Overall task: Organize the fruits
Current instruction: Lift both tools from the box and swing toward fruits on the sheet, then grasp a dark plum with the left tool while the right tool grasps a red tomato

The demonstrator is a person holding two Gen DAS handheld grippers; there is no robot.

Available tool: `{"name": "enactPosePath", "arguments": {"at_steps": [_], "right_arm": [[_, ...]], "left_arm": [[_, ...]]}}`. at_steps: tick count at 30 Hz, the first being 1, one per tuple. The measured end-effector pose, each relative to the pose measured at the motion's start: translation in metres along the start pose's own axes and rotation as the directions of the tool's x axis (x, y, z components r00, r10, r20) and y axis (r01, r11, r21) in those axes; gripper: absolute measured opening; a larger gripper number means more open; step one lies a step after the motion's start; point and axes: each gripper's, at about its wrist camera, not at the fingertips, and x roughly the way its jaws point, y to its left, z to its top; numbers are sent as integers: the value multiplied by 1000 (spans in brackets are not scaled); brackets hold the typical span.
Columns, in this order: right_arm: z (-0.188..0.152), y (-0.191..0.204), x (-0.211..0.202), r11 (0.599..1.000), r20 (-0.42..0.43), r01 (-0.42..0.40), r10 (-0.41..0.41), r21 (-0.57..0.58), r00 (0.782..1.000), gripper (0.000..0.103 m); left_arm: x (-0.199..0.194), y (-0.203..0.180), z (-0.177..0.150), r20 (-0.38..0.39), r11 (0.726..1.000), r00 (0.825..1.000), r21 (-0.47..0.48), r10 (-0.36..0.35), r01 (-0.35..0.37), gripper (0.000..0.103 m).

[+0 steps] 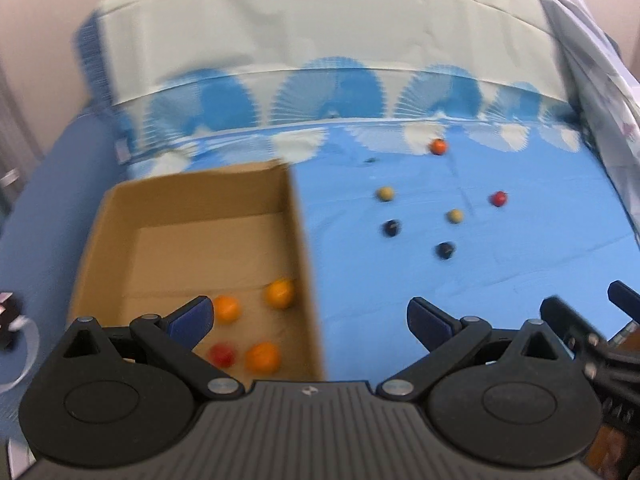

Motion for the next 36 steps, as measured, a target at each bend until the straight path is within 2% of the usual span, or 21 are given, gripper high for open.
{"name": "enactPosePath", "arguments": {"at_steps": [6,9,12,15,21,25,26,29,34,35,36], "right_arm": [[14,-76,88,984,5,170,-170,53,985,102],[15,-110,149,971,-69,221,-215,88,974,102],[13,-135,206,964,-129,233,-217,126,968,102],[8,-151,256,965,-167,239,-218,112,961,102],[5,-166,326,967,-175,245,-230,69,957,102],[4,-165,365,968,-212,245,-229,52,950,102],[2,-166,374,968,-234,245,-226,53,946,102],[-6,-155,384,962,-172,273,-274,-29,946,102],[-6,-156,385,964,-162,266,-267,-25,950,102],[-6,-156,384,965,-163,259,-260,-30,952,100],[-5,-155,380,967,-152,253,-255,-35,955,87]], "left_arm": [[103,-58,43,-37,998,998,24,-53,54,103],[159,-79,56,-63,999,997,22,-45,46,103],[212,-90,64,-111,999,993,5,-43,44,103],[259,-93,69,-138,999,989,-13,-46,45,103],[326,-89,72,-203,998,979,-55,-27,16,103],[352,-86,68,-254,998,967,-69,-24,7,103],[352,-85,68,-237,997,971,-72,-20,3,103],[353,-88,69,-218,998,976,-57,-9,-4,103],[351,-87,69,-215,998,976,-56,-14,2,102],[348,-87,70,-219,998,976,-62,-14,1,94],[343,-86,71,-209,997,978,-74,-14,-2,71]]}}
